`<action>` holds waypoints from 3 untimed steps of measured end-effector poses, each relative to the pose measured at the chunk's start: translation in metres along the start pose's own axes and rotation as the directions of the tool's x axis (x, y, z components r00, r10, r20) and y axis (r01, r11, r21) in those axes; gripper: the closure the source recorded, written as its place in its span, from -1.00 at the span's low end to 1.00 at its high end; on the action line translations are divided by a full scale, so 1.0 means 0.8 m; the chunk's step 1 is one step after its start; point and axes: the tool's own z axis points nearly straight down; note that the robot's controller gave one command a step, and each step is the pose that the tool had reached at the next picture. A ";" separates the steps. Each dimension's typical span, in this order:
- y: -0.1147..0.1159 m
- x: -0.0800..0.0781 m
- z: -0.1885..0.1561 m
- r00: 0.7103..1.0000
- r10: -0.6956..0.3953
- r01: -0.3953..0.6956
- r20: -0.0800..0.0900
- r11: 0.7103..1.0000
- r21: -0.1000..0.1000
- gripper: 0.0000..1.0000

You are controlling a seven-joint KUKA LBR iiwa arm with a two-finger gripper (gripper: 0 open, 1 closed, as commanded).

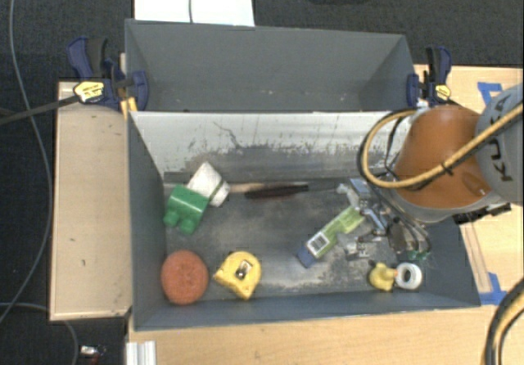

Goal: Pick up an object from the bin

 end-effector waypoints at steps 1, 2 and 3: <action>-0.007 -0.047 0.050 0.996 -0.088 0.088 0.009 0.996 0.000 -1.00; 0.032 -0.110 0.067 0.998 -0.060 0.060 0.013 0.998 0.000 -1.00; -0.066 -0.108 0.053 0.969 -0.247 0.247 0.007 0.969 0.001 -1.00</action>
Offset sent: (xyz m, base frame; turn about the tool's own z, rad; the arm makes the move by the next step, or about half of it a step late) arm 0.0844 0.0237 -0.0577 -0.0552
